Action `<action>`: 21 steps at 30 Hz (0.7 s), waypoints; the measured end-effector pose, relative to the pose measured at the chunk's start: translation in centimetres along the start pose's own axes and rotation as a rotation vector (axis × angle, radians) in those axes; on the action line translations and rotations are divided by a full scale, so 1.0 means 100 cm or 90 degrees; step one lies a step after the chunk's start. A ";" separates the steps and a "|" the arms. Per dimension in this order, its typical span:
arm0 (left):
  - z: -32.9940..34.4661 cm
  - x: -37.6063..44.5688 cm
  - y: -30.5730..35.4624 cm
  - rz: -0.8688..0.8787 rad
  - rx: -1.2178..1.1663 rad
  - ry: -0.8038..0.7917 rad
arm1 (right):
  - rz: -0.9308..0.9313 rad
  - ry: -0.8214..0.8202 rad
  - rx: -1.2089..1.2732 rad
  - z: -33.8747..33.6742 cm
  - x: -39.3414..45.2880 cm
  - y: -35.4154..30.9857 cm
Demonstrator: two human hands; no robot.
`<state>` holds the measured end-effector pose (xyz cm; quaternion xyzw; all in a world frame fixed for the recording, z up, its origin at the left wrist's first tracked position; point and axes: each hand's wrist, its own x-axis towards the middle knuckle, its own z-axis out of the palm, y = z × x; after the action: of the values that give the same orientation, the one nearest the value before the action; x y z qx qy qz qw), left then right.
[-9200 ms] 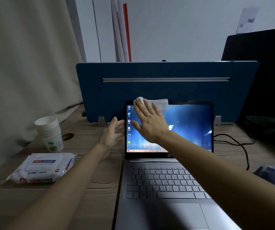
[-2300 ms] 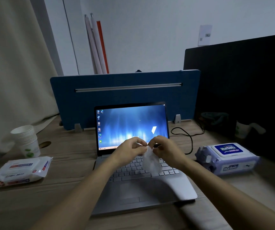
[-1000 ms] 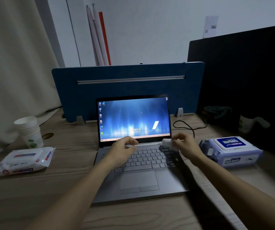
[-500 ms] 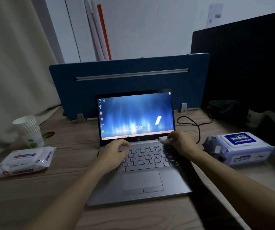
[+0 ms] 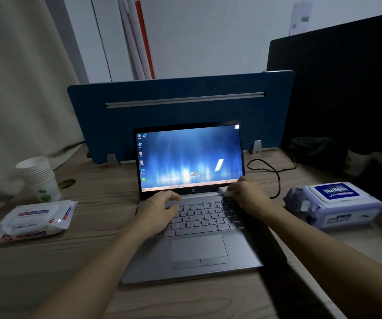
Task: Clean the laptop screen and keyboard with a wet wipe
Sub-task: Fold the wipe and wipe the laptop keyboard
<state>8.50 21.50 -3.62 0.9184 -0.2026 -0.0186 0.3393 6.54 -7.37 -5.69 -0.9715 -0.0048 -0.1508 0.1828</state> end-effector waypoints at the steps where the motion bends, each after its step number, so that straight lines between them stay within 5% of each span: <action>1: 0.000 0.000 -0.001 -0.002 0.001 0.001 | 0.000 0.000 -0.005 0.000 0.000 0.001; 13: 0.003 0.006 -0.002 0.021 0.023 0.015 | -0.002 -0.004 0.007 0.005 0.007 -0.002; 21: 0.001 0.009 0.006 0.030 0.004 0.015 | 0.037 0.075 0.195 -0.012 -0.002 -0.008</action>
<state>9.10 20.72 -3.23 0.9145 -0.2205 0.0012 0.3391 5.92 -7.07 -4.46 -0.9215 0.0113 -0.1997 0.3329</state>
